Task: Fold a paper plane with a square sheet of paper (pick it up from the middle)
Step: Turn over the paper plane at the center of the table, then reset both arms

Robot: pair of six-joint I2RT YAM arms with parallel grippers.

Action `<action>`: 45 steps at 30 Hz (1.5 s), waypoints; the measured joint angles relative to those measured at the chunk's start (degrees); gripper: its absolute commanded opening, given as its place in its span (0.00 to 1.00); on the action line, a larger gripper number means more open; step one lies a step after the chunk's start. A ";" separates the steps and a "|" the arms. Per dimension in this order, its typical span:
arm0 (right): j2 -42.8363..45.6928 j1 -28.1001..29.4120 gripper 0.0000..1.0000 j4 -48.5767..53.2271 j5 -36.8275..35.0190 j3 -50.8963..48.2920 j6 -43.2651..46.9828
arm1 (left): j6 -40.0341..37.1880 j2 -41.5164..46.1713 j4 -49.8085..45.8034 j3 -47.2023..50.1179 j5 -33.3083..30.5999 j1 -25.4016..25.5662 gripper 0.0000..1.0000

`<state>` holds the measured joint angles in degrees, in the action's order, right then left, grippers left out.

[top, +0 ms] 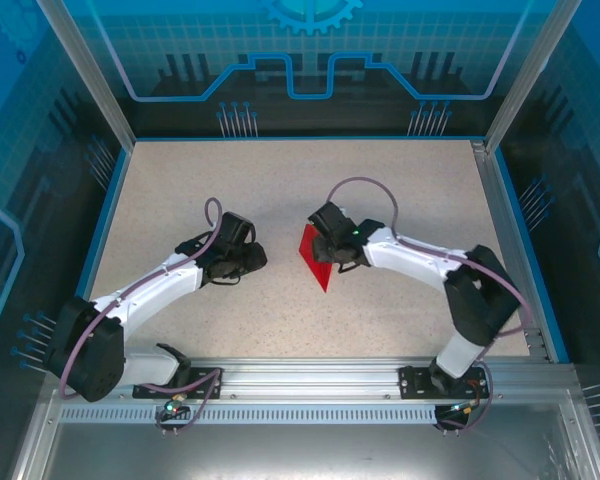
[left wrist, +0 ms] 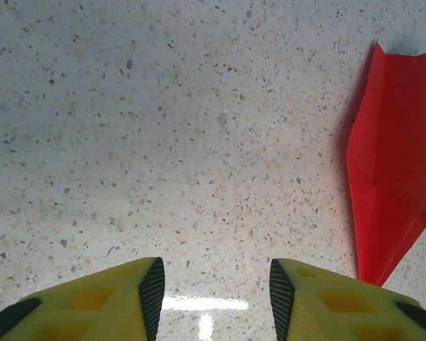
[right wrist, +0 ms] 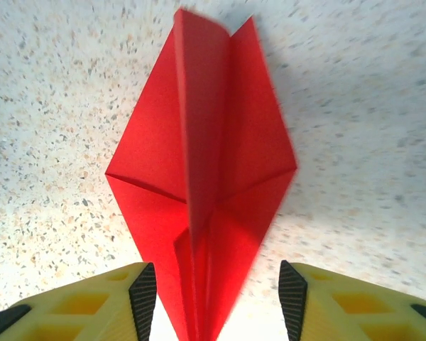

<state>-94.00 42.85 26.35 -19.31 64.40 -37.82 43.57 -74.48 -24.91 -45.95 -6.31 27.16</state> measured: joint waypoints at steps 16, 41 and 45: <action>36.24 -8.90 0.77 -7.85 -26.77 -21.22 9.55 | -5.11 6.34 -0.04 0.07 -10.54 -0.46 0.92; 19.67 -35.01 0.78 -47.58 1.51 -39.65 30.18 | -15.65 5.90 6.08 4.02 -27.02 -13.66 0.99; 15.45 -35.04 0.81 -52.39 4.26 -39.21 34.29 | -18.86 3.91 11.74 5.11 -30.80 -16.28 0.99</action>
<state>-78.54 7.81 -26.04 -15.05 25.19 -3.53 24.71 -70.57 -13.17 -40.84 -37.10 10.87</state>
